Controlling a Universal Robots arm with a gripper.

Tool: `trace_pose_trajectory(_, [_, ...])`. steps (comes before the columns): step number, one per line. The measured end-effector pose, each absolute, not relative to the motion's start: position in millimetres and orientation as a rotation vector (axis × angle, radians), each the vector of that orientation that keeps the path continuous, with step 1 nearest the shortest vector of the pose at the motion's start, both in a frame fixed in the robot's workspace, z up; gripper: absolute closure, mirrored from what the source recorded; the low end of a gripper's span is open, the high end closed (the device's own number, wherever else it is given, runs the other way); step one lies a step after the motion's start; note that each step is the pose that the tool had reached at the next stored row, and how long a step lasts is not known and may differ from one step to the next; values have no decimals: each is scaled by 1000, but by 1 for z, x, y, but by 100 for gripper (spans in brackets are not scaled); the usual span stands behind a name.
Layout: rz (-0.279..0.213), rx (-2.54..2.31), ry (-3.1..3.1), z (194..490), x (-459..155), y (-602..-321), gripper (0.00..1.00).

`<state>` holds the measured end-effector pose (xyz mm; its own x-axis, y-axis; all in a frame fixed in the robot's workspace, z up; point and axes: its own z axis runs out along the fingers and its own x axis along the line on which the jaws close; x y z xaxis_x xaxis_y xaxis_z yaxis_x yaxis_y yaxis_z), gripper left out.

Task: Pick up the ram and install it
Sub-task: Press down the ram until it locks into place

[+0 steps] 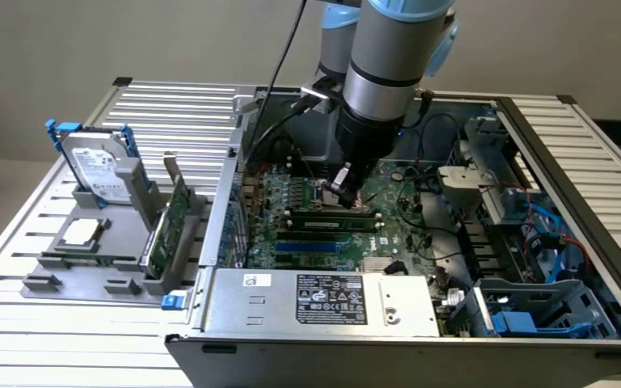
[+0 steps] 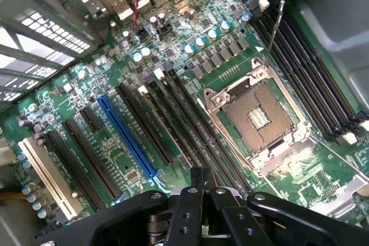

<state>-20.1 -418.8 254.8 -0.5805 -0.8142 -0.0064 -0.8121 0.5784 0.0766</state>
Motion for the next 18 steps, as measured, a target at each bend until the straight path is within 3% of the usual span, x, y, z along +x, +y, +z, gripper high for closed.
trace_pose_trajectory(18, [-114,1055,-2935,256,-20,-419,89])
